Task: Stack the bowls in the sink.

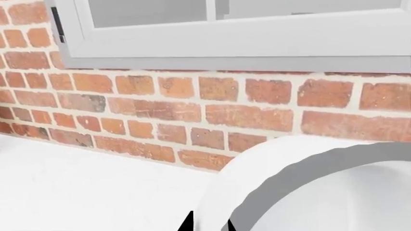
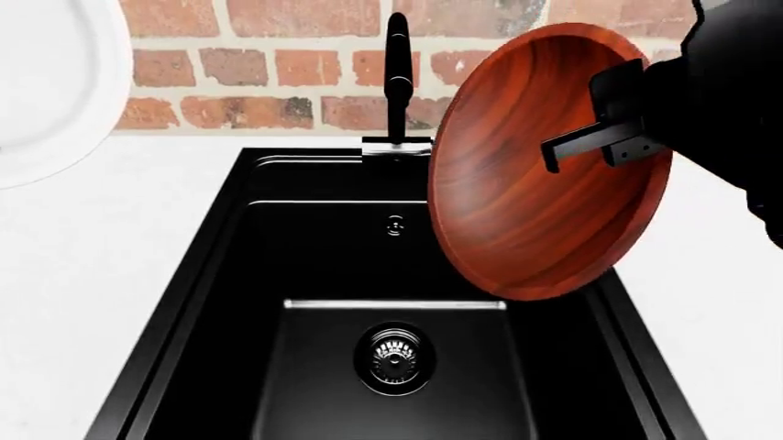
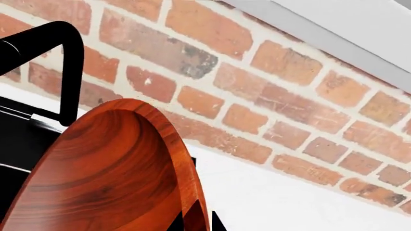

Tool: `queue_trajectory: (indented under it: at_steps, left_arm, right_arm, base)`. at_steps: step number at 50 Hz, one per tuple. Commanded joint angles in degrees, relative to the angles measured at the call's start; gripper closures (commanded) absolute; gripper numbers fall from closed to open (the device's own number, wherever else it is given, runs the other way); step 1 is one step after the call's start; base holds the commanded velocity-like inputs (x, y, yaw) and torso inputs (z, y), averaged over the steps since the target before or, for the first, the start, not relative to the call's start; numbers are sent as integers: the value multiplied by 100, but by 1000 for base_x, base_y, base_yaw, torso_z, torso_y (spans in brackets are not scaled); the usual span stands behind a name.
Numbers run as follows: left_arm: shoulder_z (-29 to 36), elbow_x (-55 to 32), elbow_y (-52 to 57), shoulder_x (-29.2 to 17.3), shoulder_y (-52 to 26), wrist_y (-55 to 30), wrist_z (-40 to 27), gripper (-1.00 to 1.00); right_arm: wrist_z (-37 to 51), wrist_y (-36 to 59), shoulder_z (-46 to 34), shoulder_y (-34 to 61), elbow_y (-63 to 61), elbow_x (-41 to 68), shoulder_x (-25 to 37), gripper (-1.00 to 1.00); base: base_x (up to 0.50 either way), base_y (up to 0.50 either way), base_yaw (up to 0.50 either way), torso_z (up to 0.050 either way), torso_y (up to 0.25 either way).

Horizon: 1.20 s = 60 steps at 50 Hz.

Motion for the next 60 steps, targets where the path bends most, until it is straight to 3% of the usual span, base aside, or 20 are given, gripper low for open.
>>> queue_trajectory:
  at_steps: [1,60]
  left_arm:
    - [-81,118,-48,1,-138,44,34,100]
    - [-87,96,19,-32,-44,87,49,100]
  right_arm:
    - [-186,-39,-38,-210,-1,-264,-141,100]
    - [-1680,-1106,168,-1973,-421,-1181,-310,100]
  base:
    - [0,0,0,0,10]
    - [0,0,0,1,1]
